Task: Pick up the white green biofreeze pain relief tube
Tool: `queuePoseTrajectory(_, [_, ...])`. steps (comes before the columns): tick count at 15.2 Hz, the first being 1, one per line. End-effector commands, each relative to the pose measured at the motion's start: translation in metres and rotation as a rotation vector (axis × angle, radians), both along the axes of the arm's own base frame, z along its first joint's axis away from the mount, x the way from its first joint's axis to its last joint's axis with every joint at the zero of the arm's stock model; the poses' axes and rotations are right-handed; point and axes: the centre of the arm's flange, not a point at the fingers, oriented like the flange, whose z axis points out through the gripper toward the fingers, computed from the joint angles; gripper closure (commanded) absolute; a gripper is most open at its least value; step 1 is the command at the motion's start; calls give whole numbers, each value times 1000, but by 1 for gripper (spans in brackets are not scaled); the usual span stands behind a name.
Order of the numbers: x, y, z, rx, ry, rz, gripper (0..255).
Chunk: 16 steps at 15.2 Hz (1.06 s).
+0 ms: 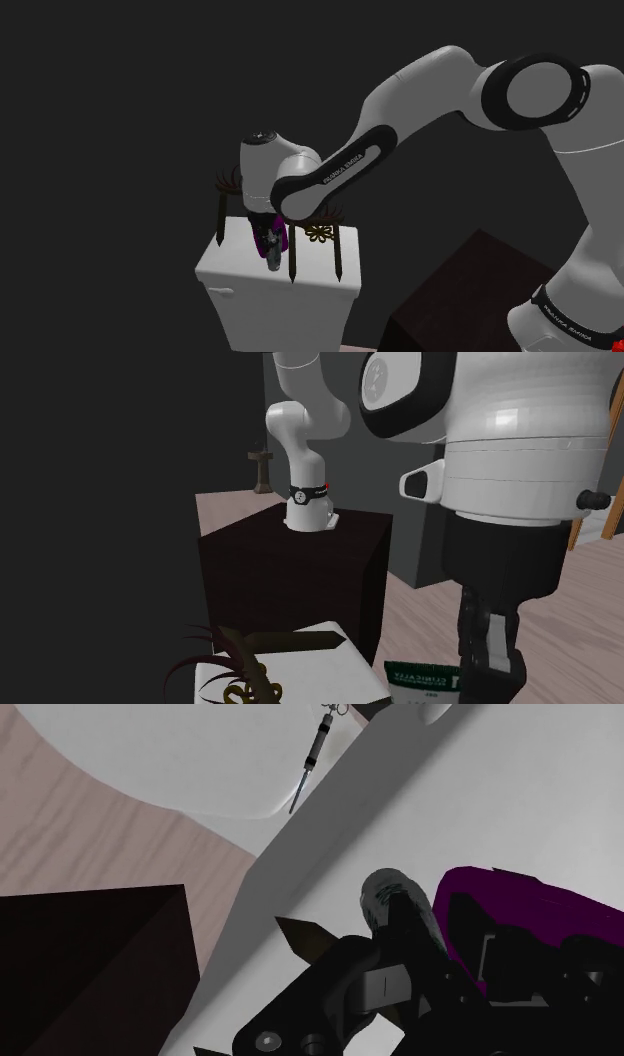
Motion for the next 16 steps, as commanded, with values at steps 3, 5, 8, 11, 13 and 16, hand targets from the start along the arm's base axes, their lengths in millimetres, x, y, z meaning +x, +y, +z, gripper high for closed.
queuePoseTrajectory(3, [0,0,18,0,0,0,255])
queuePoseTrajectory(5, [0,0,29,0,0,0,255])
queuePoseTrajectory(8, [0,0,45,0,0,0,255])
queuePoseTrajectory(11, [0,0,60,0,0,0,255])
queuePoseTrajectory(13, [0,0,71,0,0,0,255])
queuePoseTrajectory(16, [0,0,77,0,0,0,255])
